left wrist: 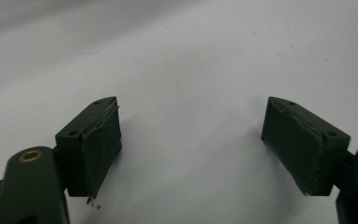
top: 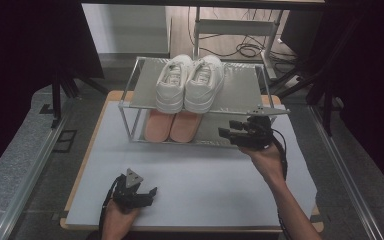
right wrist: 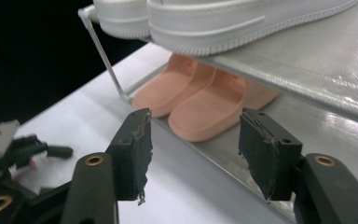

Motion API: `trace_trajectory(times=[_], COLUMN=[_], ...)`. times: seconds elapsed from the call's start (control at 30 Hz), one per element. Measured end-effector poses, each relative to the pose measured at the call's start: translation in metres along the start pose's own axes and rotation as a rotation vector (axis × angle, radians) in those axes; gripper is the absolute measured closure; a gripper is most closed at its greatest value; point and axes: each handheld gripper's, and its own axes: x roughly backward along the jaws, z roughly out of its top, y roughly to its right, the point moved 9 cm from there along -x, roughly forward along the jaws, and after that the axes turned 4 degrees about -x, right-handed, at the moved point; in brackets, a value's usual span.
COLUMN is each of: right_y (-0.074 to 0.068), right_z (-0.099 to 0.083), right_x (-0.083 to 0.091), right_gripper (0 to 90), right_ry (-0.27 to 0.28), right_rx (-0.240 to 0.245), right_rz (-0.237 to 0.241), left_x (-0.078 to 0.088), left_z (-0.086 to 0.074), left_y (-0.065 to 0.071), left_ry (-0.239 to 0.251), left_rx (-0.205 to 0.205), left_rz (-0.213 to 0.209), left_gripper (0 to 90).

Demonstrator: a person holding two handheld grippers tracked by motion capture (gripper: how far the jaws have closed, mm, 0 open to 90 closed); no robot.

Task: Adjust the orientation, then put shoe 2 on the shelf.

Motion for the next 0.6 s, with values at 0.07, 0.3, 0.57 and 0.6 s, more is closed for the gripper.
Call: trace_trajectory(times=[0.07,0.3,0.57,0.6], right_y=[0.001,0.003,0.004,0.005], right_z=[-0.003,-0.016,-0.033,-0.035], right_x=[0.003,0.015,0.024,0.026], right_gripper=[42.4,40.0,37.9,37.8], right_ry=[-0.003,-0.015,-0.050,-0.053], right_rx=[0.019,0.068,0.106,0.112], right_rz=[-0.009,-0.030,-0.049,-0.054], left_x=[0.000,0.000,0.000,0.000], left_z=[0.000,0.000,0.000,0.000], left_y=[0.000,0.000,0.000,0.000], left_ry=[0.001,0.000,0.000,0.000], left_rx=[-0.001,-0.001,-0.001,-0.002], left_rz=[0.001,0.000,0.001,0.001], left_gripper=[19.6,19.6,19.6,19.6])
